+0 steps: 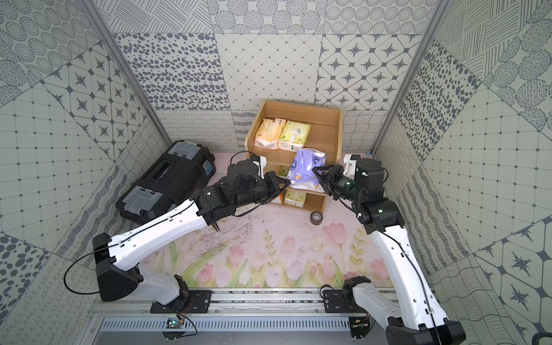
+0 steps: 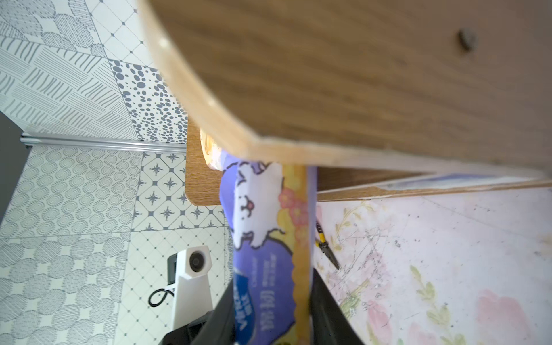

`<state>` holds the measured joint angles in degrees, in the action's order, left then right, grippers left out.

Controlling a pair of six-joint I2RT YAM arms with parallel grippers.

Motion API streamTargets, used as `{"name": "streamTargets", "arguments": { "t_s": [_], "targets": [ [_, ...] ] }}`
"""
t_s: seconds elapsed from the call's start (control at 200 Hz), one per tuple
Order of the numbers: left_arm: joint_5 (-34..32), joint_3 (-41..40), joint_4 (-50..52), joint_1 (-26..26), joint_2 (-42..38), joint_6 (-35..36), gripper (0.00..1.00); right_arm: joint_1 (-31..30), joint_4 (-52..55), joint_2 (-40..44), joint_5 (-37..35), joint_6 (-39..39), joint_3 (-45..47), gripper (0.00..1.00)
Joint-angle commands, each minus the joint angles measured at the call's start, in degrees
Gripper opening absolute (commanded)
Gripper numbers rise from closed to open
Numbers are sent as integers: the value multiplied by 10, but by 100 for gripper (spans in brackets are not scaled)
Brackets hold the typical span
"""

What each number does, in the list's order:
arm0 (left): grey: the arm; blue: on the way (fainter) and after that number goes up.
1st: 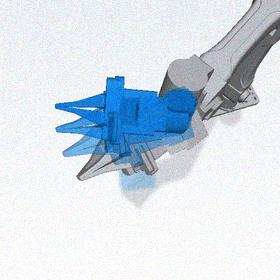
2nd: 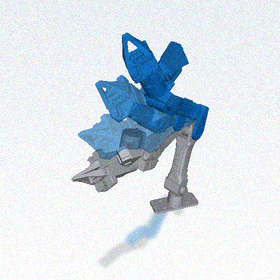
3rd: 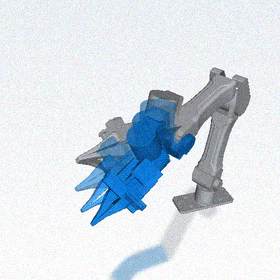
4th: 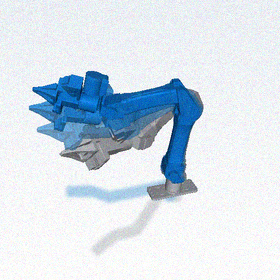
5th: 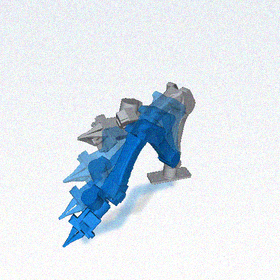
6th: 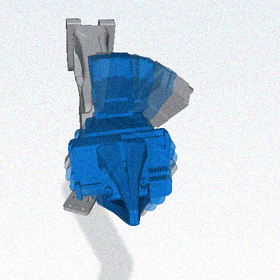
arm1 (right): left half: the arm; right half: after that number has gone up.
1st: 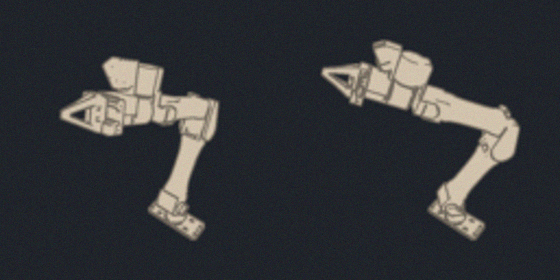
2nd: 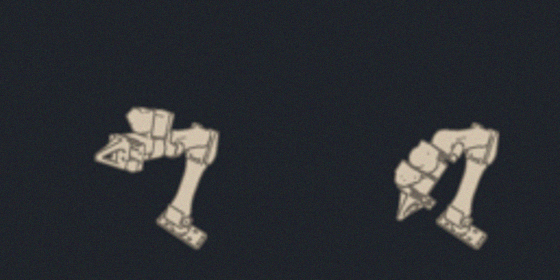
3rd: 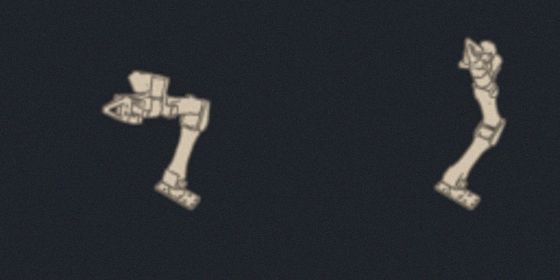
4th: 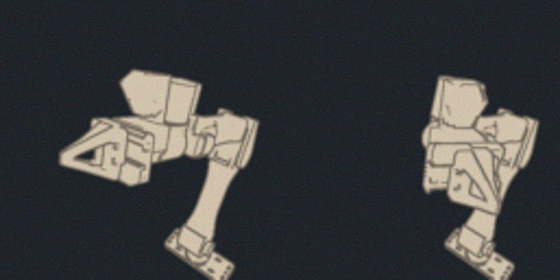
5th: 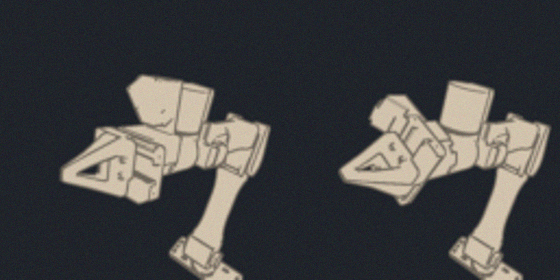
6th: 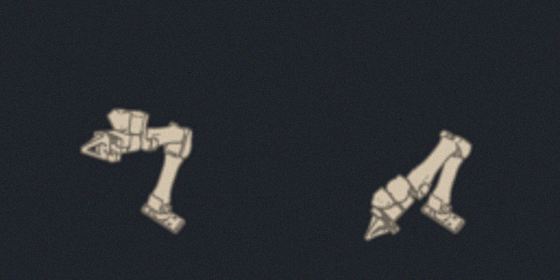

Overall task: Remove the tissue boxes from the shelf
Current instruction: Pick up a box of tissues from the shelf, then place the box of tissues at the center of the board.

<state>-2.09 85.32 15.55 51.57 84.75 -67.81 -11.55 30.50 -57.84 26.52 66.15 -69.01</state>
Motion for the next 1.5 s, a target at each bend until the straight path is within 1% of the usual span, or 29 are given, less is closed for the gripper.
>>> {"name": "streamTargets", "arguments": {
  "t_s": [0.0,0.115,0.19,0.265,0.34,0.43,0.455,0.65,0.741,0.841,0.981,1.096,1.246,1.351,1.496],
  "targets": [
    [-14,-19,-32,1,-28,7,21,-6,-37,13,5,-3,1,24],
    [-32,-45,-28,1,-64,14,44,-15,-32,27,6,-10,4,16],
    [-56,-67,-16,1,-98,19,56,-24,-23,38,5,-16,6,11],
    [-86,-92,10,0,-139,20,64,-34,-9,50,7,-24,10,7],
    [-122,-115,45,-2,-186,22,68,-50,6,66,1,-32,15,3],
    [-174,-140,97,-4,-242,22,69,-81,19,82,-19,-39,22,0],
    [-187,-148,127,-6,-257,16,70,-93,22,86,-25,-41,23,0],
    [-268,-219,233,-19,-369,-32,69,-187,51,102,-69,-52,36,0],
    [-298,-246,273,-21,-408,-49,69,-242,53,103,-97,-47,57,0],
    [-319,-268,298,-26,-447,-46,70,-320,48,91,-140,-45,77,0],
    [-352,-283,362,-31,-494,-60,70,-408,7,67,-195,-27,115,0],
    [-357,-299,405,-32,-516,-65,69,-460,-40,40,-216,-3,151,0],
    [-334,-320,437,-33,-517,-72,70,-523,-101,-9,-244,9,190,0],
    [-314,-345,421,-32,-523,-64,70,-549,-150,-45,-260,17,217,0],
    [-304,-406,367,-32,-541,-49,70,-573,-239,-77,-302,9,270,0]
  ]
}}
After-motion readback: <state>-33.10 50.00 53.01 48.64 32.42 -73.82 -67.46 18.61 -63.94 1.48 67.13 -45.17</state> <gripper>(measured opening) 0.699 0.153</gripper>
